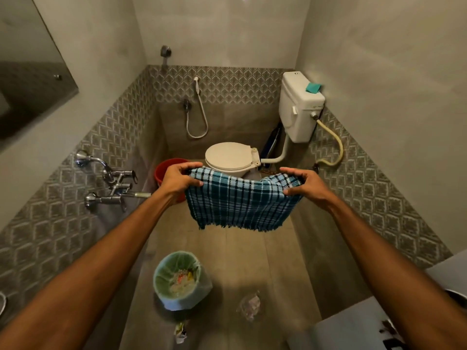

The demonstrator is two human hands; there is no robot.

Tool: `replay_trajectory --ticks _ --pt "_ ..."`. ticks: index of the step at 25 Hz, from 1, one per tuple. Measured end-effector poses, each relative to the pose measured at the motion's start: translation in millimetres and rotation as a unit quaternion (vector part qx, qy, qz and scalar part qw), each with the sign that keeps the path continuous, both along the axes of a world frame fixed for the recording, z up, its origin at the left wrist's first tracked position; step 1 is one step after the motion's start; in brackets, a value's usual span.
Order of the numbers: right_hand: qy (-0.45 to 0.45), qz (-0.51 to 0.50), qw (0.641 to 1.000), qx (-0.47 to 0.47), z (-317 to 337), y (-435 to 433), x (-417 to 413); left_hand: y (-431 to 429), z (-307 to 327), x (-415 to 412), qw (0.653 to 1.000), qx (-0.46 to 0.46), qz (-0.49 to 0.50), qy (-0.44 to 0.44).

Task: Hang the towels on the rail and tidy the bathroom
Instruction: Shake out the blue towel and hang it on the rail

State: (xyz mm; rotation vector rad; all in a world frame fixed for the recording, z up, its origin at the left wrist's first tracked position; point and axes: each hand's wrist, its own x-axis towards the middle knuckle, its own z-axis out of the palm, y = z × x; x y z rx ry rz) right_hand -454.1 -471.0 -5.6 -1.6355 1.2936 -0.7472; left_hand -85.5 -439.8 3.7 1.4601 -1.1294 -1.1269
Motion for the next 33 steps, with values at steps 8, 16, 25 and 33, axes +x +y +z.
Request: replay_trajectory --ticks 8,16,25,33 --pt "0.103 -0.178 0.955 -0.214 32 11 -9 -13 13 -26 0.964 -0.162 0.042 -0.206" --pt "0.345 -0.304 0.818 -0.344 68 17 -48 -27 45 -73 0.897 -0.224 0.054 -0.376" --pt "-0.386 -0.381 0.835 0.093 43 9 -62 -46 50 -146 0.984 0.086 0.031 0.155" --pt "-0.677 -0.148 0.721 -0.011 36 9 -85 -32 59 -122 0.877 -0.098 -0.119 0.455"
